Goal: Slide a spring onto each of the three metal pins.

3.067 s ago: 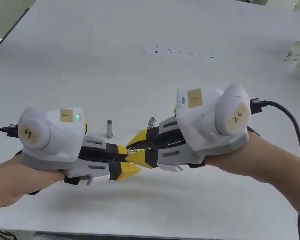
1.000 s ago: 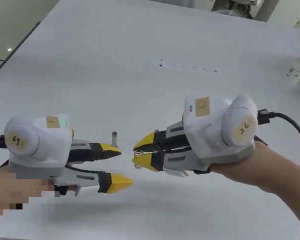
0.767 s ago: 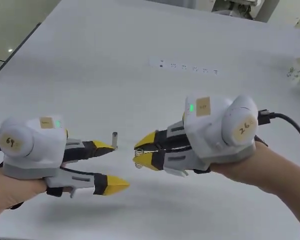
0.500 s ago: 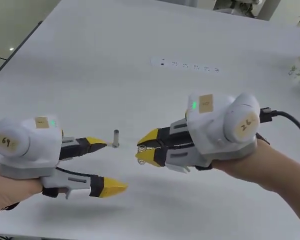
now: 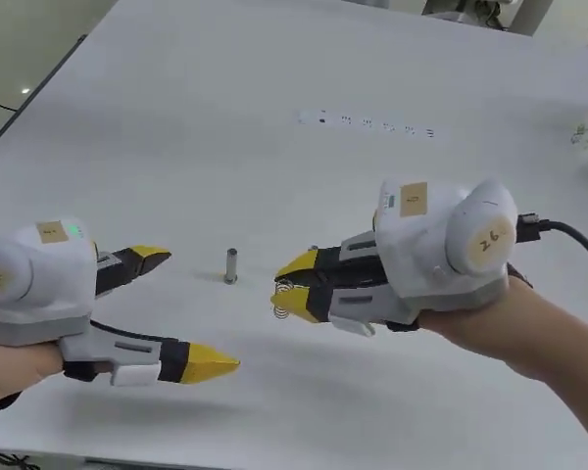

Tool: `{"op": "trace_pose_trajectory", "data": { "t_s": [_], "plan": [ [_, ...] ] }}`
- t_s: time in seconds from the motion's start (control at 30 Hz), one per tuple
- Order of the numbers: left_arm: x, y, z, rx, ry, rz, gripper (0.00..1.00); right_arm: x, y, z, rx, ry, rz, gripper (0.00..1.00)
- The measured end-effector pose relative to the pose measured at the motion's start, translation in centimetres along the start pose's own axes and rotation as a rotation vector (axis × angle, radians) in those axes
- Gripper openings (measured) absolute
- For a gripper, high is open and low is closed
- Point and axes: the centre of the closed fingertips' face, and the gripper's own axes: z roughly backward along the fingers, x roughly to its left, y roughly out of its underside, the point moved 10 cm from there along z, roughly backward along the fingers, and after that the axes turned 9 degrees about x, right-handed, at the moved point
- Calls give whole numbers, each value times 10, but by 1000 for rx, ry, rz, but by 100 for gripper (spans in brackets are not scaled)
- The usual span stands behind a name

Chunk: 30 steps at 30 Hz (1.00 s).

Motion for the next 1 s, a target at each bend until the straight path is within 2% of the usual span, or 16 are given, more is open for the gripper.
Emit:
{"op": "trace_pose_trajectory", "data": {
  "t_s": [0.13,0.23,0.53,1.0],
  "plan": [
    [2,2,2,-4,-11,8,98,-4,0,1,-15,0,-30,7],
    [3,3,3,-7,-16,13,98,-8,-1,1,-11,8,-31,7],
    [3,5,5,-4,-18,18,98,-18,-2,-6,-8,-9,-81,7],
    [7,8,7,-1,-30,25,98,-40,-21,-23,-25,12,-69,7]
  ]
}}
